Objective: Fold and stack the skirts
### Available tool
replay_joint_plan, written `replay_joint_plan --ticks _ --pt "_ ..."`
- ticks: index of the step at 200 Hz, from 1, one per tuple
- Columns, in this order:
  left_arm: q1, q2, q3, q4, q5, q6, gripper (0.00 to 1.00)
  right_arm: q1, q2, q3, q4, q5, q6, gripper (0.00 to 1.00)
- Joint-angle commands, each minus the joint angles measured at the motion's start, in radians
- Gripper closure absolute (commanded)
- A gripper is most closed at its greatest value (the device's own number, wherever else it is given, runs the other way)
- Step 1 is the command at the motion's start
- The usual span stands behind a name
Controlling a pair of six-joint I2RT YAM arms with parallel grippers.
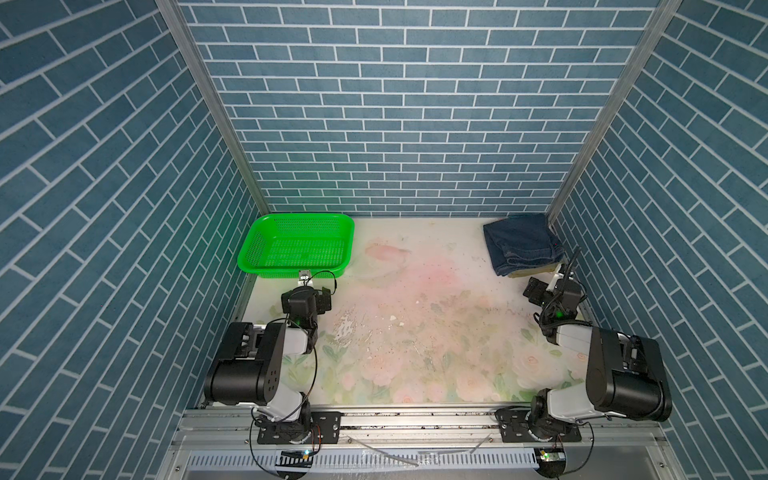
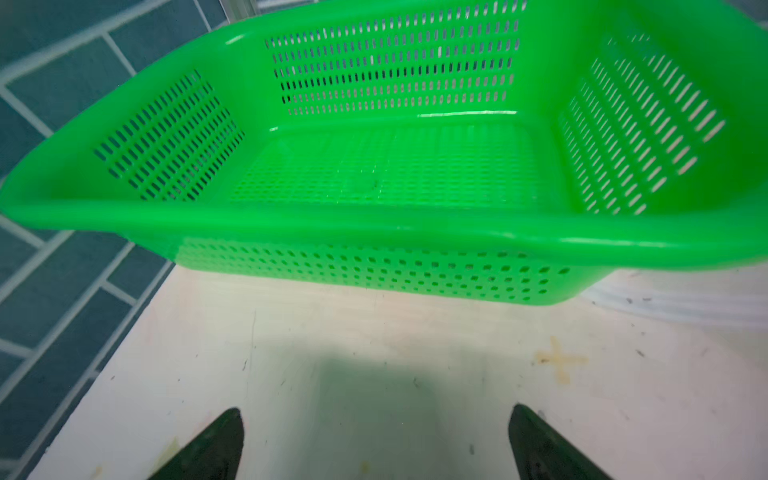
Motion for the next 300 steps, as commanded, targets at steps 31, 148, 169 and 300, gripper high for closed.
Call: replay_joint_plan --ticks 31,148,169,300 --pt "-0.004 -0.001 0.014 0.081 0.019 0.019 0.0 0.044 -0.015 -0.099 0.2 0.004 -0.076 0.15" --pt "-0.019 -0.001 0.014 0.079 -0.004 0.029 0.0 0.118 0.097 -0.043 0.201 0.002 -0.165 0.01" --pt "-0.027 -0.001 0.016 0.075 -0.004 0.039 0.0 0.123 0.094 -0.037 0.182 -0.001 -0.175 0.01" --pt "-0.027 -0.001 0.015 0.075 -0.006 0.039 0.0 0.12 0.099 -0.019 0.155 -0.024 -0.181 0.01"
